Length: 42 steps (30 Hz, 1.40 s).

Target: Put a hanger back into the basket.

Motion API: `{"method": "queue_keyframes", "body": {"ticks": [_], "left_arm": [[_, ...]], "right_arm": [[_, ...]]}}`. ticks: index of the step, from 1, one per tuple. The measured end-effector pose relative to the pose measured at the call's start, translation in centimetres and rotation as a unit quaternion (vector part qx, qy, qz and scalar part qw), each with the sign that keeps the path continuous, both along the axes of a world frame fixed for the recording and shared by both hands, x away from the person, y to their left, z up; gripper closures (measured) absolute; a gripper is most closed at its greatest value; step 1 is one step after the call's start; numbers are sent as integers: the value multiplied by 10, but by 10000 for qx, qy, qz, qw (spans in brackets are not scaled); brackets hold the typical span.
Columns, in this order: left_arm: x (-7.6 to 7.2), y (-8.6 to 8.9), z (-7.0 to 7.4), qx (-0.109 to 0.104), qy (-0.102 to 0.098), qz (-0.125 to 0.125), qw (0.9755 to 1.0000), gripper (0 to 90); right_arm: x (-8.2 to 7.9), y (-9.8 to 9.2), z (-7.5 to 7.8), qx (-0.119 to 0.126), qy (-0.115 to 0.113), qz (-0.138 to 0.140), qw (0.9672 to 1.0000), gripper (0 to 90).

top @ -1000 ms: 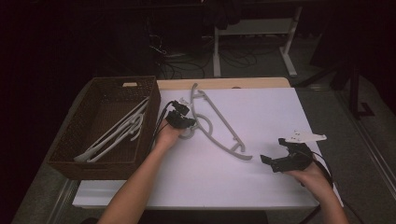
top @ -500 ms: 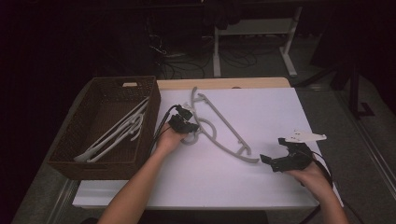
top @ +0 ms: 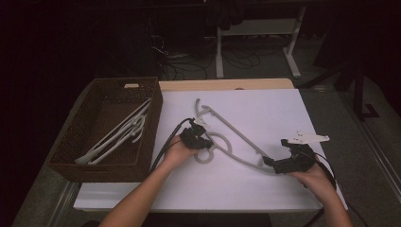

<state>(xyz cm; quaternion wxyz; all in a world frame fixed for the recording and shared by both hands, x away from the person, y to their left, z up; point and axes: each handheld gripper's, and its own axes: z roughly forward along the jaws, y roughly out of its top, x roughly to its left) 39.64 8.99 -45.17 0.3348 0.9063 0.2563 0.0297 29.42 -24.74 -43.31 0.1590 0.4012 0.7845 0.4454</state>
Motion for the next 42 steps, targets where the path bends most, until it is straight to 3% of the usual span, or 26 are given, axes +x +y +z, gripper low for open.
{"method": "queue_keyframes", "body": {"ticks": [9, 14, 18, 24, 29, 31, 36, 42], "left_arm": [[-31, -26, -2, -112, 126, -550, 9983, 900], [-34, -29, 0, -166, 71, -640, 9978, 900], [-17, -20, 10, -130, -105, -411, 9990, 900], [27, -9, 25, -19, -382, 103, 9992, 900], [61, -7, 19, 145, -352, 387, 9985, 900], [67, -7, 13, 233, -250, 503, 9981, 900], [70, -6, 4, 395, -219, 627, 9970, 900], [58, 2, 8, 728, -295, 742, 9941, 900]], "right_arm": [[1, 1, 1, -15, -13, 11, 10000, 0], [1, 2, 1, -20, -17, 28, 10000, 0], [0, 2, 2, -20, -27, 32, 10000, 0], [0, 1, 3, 9, -44, 25, 10000, 0], [1, 0, 3, 21, -27, 21, 10000, 0], [1, 0, 3, 23, -30, 23, 10000, 0], [1, -1, 2, 29, -26, 15, 10000, 0], [1, 0, 3, 27, -26, 16, 10000, 0]]}}
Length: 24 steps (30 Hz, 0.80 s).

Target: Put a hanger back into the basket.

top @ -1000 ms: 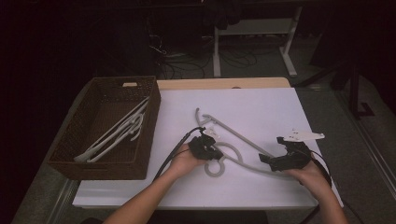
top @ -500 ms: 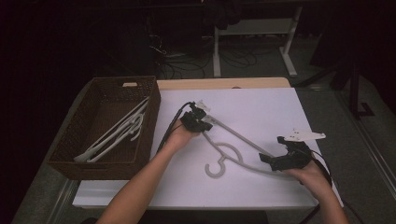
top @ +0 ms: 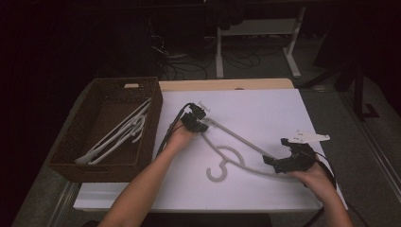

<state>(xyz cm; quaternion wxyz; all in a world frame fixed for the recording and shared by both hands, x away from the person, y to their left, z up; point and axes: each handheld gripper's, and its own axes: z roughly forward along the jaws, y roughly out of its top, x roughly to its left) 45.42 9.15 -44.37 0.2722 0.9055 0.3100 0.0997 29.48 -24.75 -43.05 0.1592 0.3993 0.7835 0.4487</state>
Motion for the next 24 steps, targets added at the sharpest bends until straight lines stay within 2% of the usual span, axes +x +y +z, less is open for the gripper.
{"method": "queue_keyframes", "body": {"ticks": [6, 10, 13, 16, 18, 20, 21, 22, 24], "left_arm": [[-26, 19, 2, 161, 37, 88, 9998, 900], [-46, 30, 2, 141, 83, 128, 9998, 900], [-62, 36, 2, 111, 154, 87, 9998, 900], [-75, 40, 2, 82, 129, 15, 9999, 900], [-77, 45, 2, -81, 96, -2, 9999, 899], [-79, 49, 5, -387, 30, -79, 9992, 809], [-79, 50, 7, -518, 57, -75, 9986, 773], [-79, 51, 9, -721, 68, -142, 9973, 716], [-80, 55, 14, -1168, 116, -217, 9928, 623]], "right_arm": [[0, 0, 0, 11, 1, -22, 10000, 0], [0, 0, 0, -10, 7, -18, 10000, 0], [0, 0, 0, -11, 17, -33, 10000, 0], [0, 1, 0, -23, 16, -33, 10000, 0], [0, 1, 0, -13, 57, -35, 10000, 0], [0, 1, 1, 1, 161, -58, 9999, 3], [0, 1, 1, 14, 195, -56, 9998, 32], [-1, 1, 3, 17, 193, -83, 9998, 55], [-2, 1, 5, 23, 292, -81, 9995, 76]]}}
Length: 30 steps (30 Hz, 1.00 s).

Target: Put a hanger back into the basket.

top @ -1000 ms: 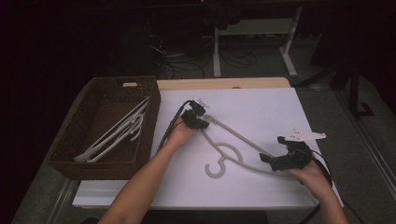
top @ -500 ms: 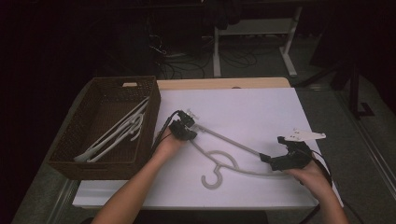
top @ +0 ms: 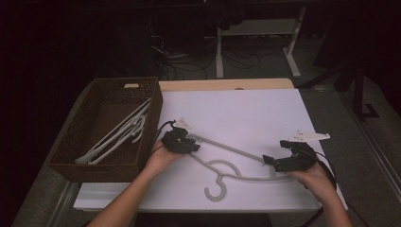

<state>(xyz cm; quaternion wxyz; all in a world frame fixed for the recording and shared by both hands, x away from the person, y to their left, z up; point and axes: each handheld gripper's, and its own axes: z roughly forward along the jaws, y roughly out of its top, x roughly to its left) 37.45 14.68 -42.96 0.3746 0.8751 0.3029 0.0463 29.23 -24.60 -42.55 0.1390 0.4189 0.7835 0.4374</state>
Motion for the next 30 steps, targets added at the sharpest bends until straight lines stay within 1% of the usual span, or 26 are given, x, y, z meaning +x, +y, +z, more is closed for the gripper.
{"method": "queue_keyframes", "body": {"ticks": [2, 3, 5, 6, 7, 9, 10, 11, 13, 14, 17, 18, 21, 22, 26, 29, 30], "left_arm": [[-3, 2, 6, -341, -40, -82, 9994, 526], [-4, 3, 8, -470, -17, -114, 9988, 491], [-8, 4, 11, -644, 53, -242, 9976, 405], [-10, 4, 11, -690, 87, -298, 9971, 369], [-12, 4, 12, -741, 70, -366, 9966, 339], [-14, 5, 12, -744, 73, -431, 9963, 304], [-15, 5, 11, -749, 96, -450, 9961, 284], [-15, 5, 11, -750, 116, -466, 9960, 274], [-15, 4, 10, -749, 120, -485, 9959, 270], [-16, 4, 10, -750, 124, -487, 9959, 270], [-15, 4, 9, -752, 138, -448, 9961, 270], [-15, 4, 8, -750, 138, -429, 9962, 270], [-15, 4, 7, -752, 150, -390, 9963, 271], [-15, 4, 7, -747, 154, -392, 9963, 272], [-15, 4, 6, -742, 180, -387, 9963, 273], [-15, 4, 5, -754, 208, -388, 9962, 275], [-15, 4, 5, -750, 211, -394, 9962, 275]], "right_arm": [[-2, 2, 2, -64, 33, -37, 10000, 145], [-1, 3, 3, -78, 114, -43, 9999, 166], [-1, 7, 2, -178, 251, -64, 9995, 257], [0, 9, 1, -225, 312, -62, 9992, 301], [0, 11, 0, -249, 370, -27, 9990, 347], [2, 16, -4, -357, 473, 76, 9982, 417], [3, 19, -6, -466, 509, 118, 9975, 456], [5, 22, -8, -565, 557, 149, 9967, 487], [10, 27, -12, -771, 658, 122, 9948, 543], [14, 30, -13, -822, 683, 166, 9941, 569], [18, 35, -16, -964, 749, 246, 9922, 605], [20, 37, -18, -1047, 762, 258, 9912, 614], [22, 40, -21, -1208, 795, 268, 9891, 618], [21, 39, -21, -1221, 775, 241, 9892, 649], [16, 34, -14, -994, 793, 238, 9916, 764], [11, 32, -12, -948, 834, 246, 9917, 847], [9, 31, -11, -976, 872, 244, 9911, 870]]}}
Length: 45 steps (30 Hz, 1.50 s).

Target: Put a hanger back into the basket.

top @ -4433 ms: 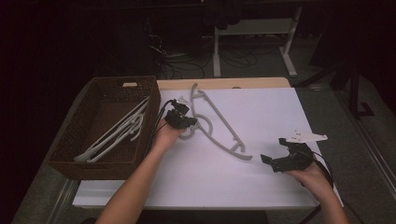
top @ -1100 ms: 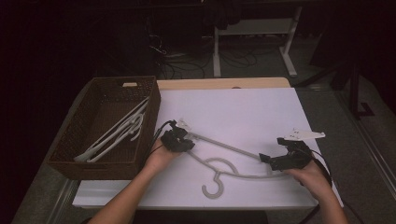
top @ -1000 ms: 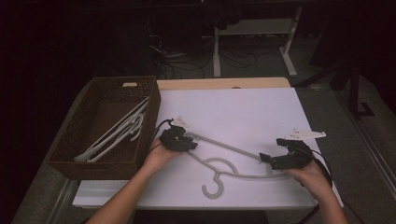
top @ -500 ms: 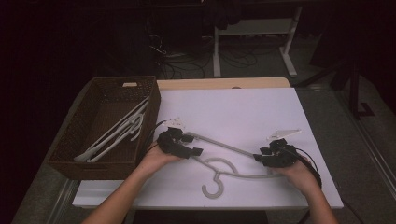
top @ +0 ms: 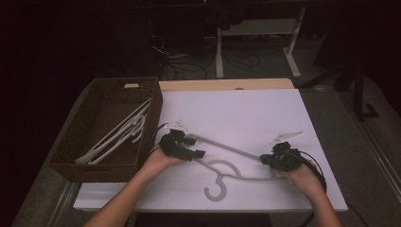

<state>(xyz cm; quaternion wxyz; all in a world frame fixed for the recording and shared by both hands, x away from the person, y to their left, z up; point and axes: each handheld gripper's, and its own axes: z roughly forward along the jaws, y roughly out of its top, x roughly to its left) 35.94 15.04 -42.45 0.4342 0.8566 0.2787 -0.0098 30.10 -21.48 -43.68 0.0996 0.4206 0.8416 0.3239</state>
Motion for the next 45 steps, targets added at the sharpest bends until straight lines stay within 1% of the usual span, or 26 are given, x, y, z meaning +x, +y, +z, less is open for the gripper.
{"method": "queue_keyframes", "body": {"ticks": [1, 6, 10, 12, 14, 16, 18, 21, 23, 24, 29, 33, 35, 39, 41, 42, 45], "left_arm": [[0, 0, 0, 1, -1, 1, 10000, 275], [0, -2, -1, 17, 13, -23, 10000, 275], [-1, -3, -2, 32, 18, -32, 10000, 275], [0, -3, -2, 26, 21, -35, 10000, 275], [0, -2, -3, 32, 28, -26, 10000, 275], [0, -2, -3, 42, 39, -15, 10000, 275], [0, -2, -3, 47, 37, -13, 10000, 275], [1, -1, -4, 32, 37, -7, 10000, 275], [1, -2, -4, 48, 39, -15, 10000, 275], [1, -2, -4, 47, 46, -19, 10000, 275], [1, -2, -4, 46, 48, -25, 10000, 275], [2, -1, -4, 34, 45, -28, 10000, 275], [2, -1, -3, 30, 43, -32, 10000, 275], [2, -1, -3, 29, 30, -32, 10000, 275], [2, 0, -3, 27, 27, -31, 10000, 275], [2, 0, -3, 19, 32, -23, 10000, 275], [2, -1, -3, 35, 29, -25, 10000, 275]], "right_arm": [[-2, -1, 0, -15, 18, 0, 10000, 887], [-11, -8, -2, -123, 148, 14, 9998, 890], [-9, -7, -6, -295, 195, -10, 9994, 891], [-6, -6, -7, -337, 167, -22, 9993, 892], [-2, -5, -7, -437, 132, -67, 9989, 892], [4, -3, -8, -505, 167, -21, 9986, 892], [9, -1, -9, -606, 145, -32, 9981, 893], [17, 0, -8, -752, 68, -96, 9971, 893], [25, 0, -7, -770, 27, -128, 9969, 893], [29, 0, -7, -822, -10, -172, 9965, 893], [53, 2, -7, -1007, -101, -277, 9945, 893], [76, 5, -7, -1124, -168, -374, 9928, 893], [89, 6, -8, -1179, -196, -468, 9917, 893], [103, 8, -8, -1198, -184, -481, 9915, 892], [105, 7, -7, -1074, -176, -491, 9928, 893], [105, 5, -5, -965, -188, -507, 9939, 892], [103, 2, -1, -802, -200, -562, 9950, 892]]}}
